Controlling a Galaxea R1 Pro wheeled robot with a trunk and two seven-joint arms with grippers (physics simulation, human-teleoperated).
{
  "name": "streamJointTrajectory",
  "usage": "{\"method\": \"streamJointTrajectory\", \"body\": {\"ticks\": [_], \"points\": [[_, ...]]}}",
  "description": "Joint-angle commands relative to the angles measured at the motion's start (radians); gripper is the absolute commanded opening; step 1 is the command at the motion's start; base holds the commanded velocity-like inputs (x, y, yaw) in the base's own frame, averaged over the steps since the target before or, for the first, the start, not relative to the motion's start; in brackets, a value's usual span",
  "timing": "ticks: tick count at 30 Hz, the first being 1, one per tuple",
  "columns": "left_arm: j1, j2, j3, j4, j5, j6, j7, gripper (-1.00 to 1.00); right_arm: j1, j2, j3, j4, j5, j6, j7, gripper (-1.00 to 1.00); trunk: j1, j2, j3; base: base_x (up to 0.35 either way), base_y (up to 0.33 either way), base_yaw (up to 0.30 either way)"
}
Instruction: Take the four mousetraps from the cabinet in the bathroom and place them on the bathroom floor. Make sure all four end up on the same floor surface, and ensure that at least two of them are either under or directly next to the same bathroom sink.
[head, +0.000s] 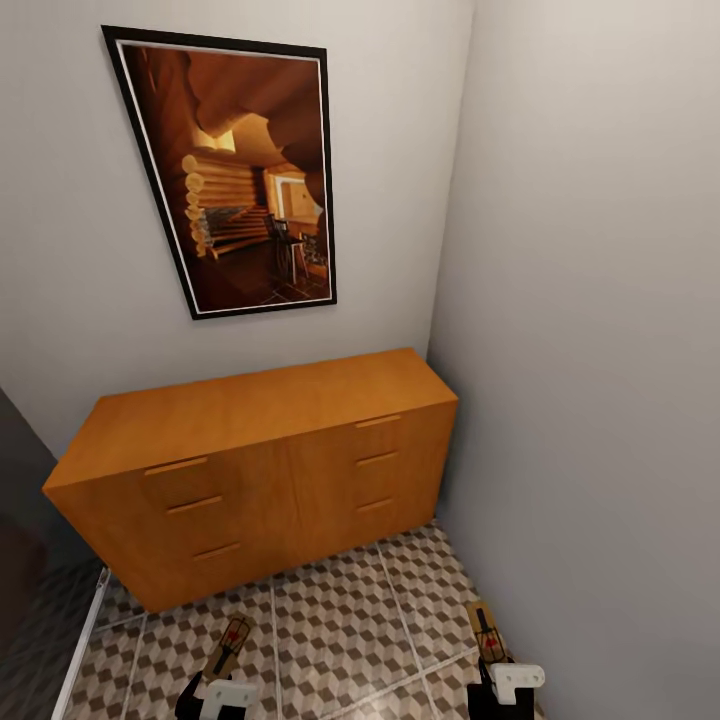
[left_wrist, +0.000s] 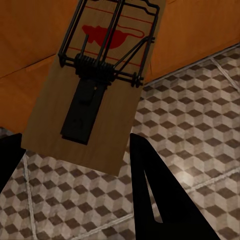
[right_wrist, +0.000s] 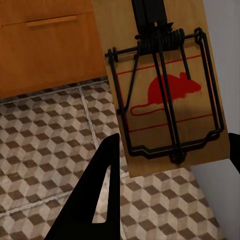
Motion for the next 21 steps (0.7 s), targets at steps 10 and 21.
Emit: {"method": "streamJointTrajectory", "body": {"ticks": [10,21], "points": [[-0.001,0.000,-0.008,-0.001,-0.004,0.001,0.014,-1.00,-0.001,-0.001,0.009,0.000,-0.001,-0.001,-0.009,-1.00,0.001,-0.002,-0.002,0.000,0.000,0.000],[-0.001,0.000,-0.008,-0.001,-0.004,0.001,0.014,-1.00,-0.001,-0.002,0.009,0.000,-0.001,-0.002,-0.009,-1.00,0.001,-0.002,-0.002,0.000,0.000,0.000]]}}
